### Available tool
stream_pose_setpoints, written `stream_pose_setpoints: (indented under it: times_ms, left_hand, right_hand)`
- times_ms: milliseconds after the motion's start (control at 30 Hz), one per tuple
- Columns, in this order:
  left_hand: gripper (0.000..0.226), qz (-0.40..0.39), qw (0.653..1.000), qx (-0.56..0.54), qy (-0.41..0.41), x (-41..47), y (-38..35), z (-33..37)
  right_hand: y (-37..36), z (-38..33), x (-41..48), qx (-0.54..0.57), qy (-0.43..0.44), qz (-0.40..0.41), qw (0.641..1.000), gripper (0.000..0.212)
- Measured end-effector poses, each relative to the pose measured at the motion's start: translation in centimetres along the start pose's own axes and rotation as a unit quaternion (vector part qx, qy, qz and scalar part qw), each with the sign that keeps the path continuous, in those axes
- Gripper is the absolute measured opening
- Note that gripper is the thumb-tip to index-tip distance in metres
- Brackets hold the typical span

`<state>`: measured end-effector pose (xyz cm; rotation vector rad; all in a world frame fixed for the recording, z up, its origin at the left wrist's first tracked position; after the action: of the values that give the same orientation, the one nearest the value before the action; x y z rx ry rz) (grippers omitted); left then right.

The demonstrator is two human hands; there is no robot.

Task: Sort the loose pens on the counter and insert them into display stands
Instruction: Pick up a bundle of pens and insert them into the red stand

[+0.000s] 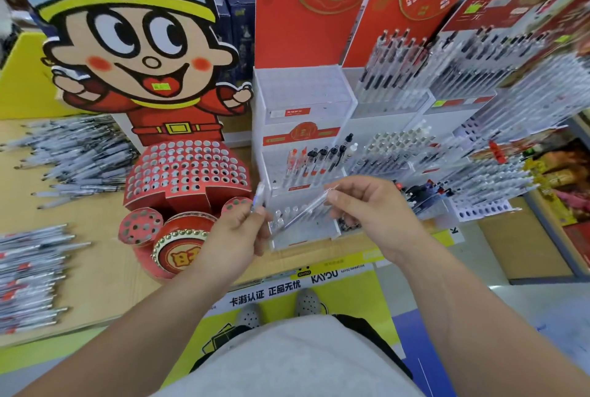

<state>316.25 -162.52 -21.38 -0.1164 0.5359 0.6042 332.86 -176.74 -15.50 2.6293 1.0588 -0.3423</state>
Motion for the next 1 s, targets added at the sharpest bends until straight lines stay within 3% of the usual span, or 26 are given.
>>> stream_pose_setpoints:
  times_ms: [100,267,500,700,1000]
  left_hand:
    - [0.033,0.035,0.998,-0.047,0.025,-0.4,1.6,-1.0]
    - [0.034,0.057,0.995,-0.069,0.048,-1.1,2.9,-2.7]
    - [0.035,0.050,0.997,-0.049,0.045,-1.8,3.5,-4.3]
    - [0.035,0.046,0.997,-0.044,0.042,-1.9,3.6,-4.1]
    - [0.037,0.028,0.998,-0.032,0.042,-2.2,3.5,-3.8]
  right_hand:
    - [1.5,0.5,0.2,-0.032,0.015,0.041,0.999,0.006]
    - [-0.2,0.8,0.4,-0.276,0.098,0.066,0.954,0.005]
    - [-4.6,2.3,1.4,-0.369,0.144,0.044,0.917,0.018]
    - [-6.7,4.5,2.4,-0.439,0.126,-0.003,0.890,0.013]
    - [-8.0,7.2,3.7,-0.492,0.082,0.009,0.867,0.014]
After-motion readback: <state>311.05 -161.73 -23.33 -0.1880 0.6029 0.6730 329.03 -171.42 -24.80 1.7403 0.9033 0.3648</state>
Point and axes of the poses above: each hand's wrist, its own x-axis towards the middle knuckle, its own y-axis out of the back of the hand, z = x × y, the point moved 10 cm from there along x, towards the middle knuckle, and after that the axes turned 1 degree about x, right-handed, at the moved point
